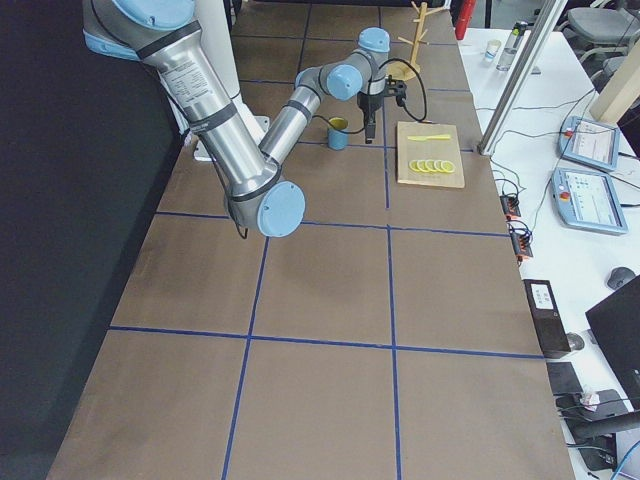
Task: Hang cup on storage rack
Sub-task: 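Open the right gripper and withdraw the right arm away from the mug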
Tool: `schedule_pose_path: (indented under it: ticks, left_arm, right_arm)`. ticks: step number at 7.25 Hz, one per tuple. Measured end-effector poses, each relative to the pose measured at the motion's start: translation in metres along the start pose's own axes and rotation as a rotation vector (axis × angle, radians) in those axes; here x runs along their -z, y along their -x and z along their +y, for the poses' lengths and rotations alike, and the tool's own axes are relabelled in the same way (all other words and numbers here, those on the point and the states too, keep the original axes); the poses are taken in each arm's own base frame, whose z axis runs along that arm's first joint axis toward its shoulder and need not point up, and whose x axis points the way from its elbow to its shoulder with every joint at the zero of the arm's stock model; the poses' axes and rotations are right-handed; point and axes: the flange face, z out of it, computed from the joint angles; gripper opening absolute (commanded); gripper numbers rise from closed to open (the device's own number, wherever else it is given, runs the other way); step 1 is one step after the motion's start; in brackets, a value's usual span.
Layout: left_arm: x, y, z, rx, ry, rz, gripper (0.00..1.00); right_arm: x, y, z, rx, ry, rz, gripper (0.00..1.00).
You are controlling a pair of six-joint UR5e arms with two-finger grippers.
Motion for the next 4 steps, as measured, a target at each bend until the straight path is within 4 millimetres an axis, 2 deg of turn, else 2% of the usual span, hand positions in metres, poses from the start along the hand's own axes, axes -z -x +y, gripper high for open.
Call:
schedule_pose_path:
  ticks: [1,2,4]
  left_arm:
    - [0.002,-0.002,-0.002,-0.006,-0.01,-0.002,1.0]
    - [0.004,-0.004,-0.005,-0.014,-0.021,-0.001,1.0]
    - [0.01,-0.008,-0.011,-0.043,-0.051,-0.005,1.0]
  right_arm:
    - [0.004,-0.061,-0.011,0.068,0.008,0.029,1.0]
    - [0.008,-0.133,-0.015,0.138,0.025,0.058,1.0]
    - [0.023,-0.273,0.001,0.241,0.062,0.074,1.0]
